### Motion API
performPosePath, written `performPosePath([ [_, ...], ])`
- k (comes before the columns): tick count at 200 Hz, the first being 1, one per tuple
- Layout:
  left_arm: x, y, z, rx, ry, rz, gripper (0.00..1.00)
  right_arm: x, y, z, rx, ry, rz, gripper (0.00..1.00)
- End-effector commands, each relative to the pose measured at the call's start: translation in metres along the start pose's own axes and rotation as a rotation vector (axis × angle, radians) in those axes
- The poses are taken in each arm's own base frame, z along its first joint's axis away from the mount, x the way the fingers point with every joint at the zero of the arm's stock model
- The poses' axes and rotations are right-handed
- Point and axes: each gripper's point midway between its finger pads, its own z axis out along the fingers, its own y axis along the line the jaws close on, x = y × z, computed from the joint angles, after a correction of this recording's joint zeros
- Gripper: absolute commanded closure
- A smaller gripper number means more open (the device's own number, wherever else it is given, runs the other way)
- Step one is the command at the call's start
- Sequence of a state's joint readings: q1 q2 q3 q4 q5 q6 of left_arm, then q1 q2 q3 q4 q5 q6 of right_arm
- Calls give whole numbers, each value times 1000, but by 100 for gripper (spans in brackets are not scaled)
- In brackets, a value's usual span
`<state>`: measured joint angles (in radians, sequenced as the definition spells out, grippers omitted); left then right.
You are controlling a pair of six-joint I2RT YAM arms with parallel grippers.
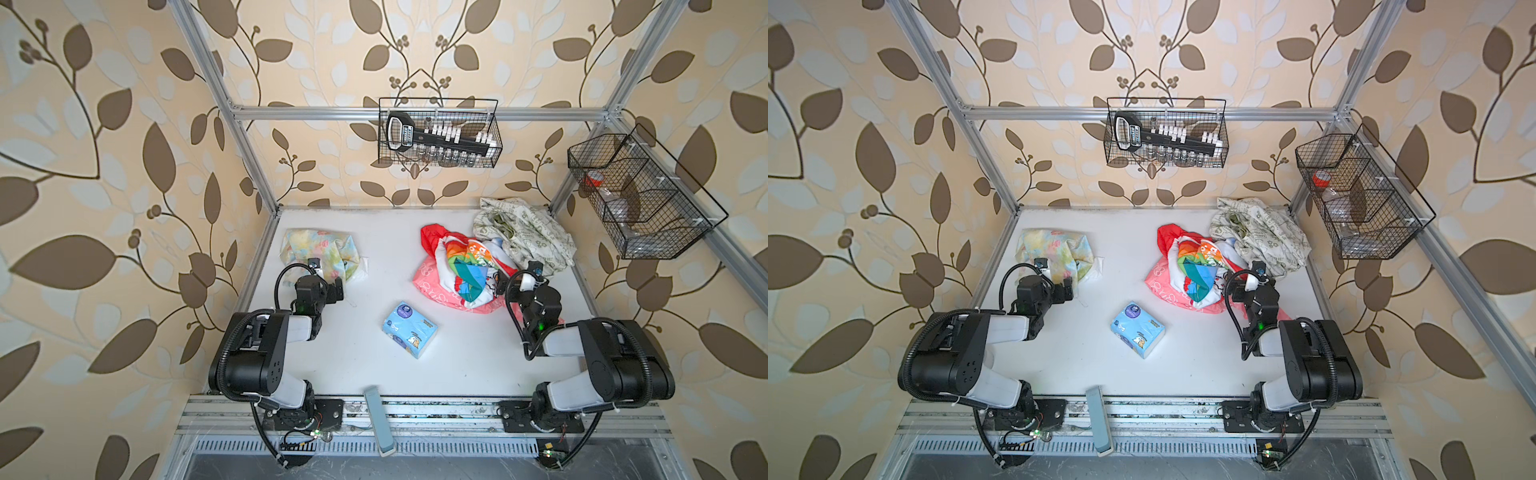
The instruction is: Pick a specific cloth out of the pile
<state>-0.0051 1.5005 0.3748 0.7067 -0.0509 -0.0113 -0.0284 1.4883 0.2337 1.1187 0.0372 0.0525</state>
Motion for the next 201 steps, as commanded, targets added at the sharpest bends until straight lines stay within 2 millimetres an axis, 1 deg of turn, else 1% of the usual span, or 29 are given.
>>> performPosePath([
  [1, -14, -3, 1, 20, -39, -9, 1, -1, -3, 1, 21, -7, 10, 1],
  [9, -14, -3, 1, 20, -39, -8, 1, 0, -2, 0, 13, -5, 9, 0],
  [19, -15, -3, 1, 20, -41, -9, 1, 1, 7, 1, -37, 1, -11, 0],
  [30, -15, -3, 1, 21, -40, -9, 1, 0, 8, 0, -43, -1, -13, 0],
  [37, -15, -3, 1, 20, -40, -9, 1, 0, 7, 1, -38, 0, -12, 0],
  [49, -15, -3, 1, 20, -41, -9, 1, 1, -1, 1, 6, 0, 8, 0],
  [63, -15, -4, 1, 20, -41, -9, 1, 0, -4, 1, 22, -4, 12, 0],
  [87, -15, -3, 1, 20, -40, -9, 1, 0, -2, 0, 18, -5, 11, 0],
  [98, -15, -4, 1, 20, -42, -9, 1, 1, 4, 1, -21, 0, -5, 0],
  [111, -15, -3, 1, 20, -40, -9, 1, 0, 6, 1, -29, -2, -8, 0],
  [132, -14, -4, 1, 21, -39, -8, 1, 0, -3, 1, 18, -2, 11, 0],
  [201, -15, -4, 1, 21, -40, -8, 1, 0, -2, 1, 17, -5, 10, 1],
])
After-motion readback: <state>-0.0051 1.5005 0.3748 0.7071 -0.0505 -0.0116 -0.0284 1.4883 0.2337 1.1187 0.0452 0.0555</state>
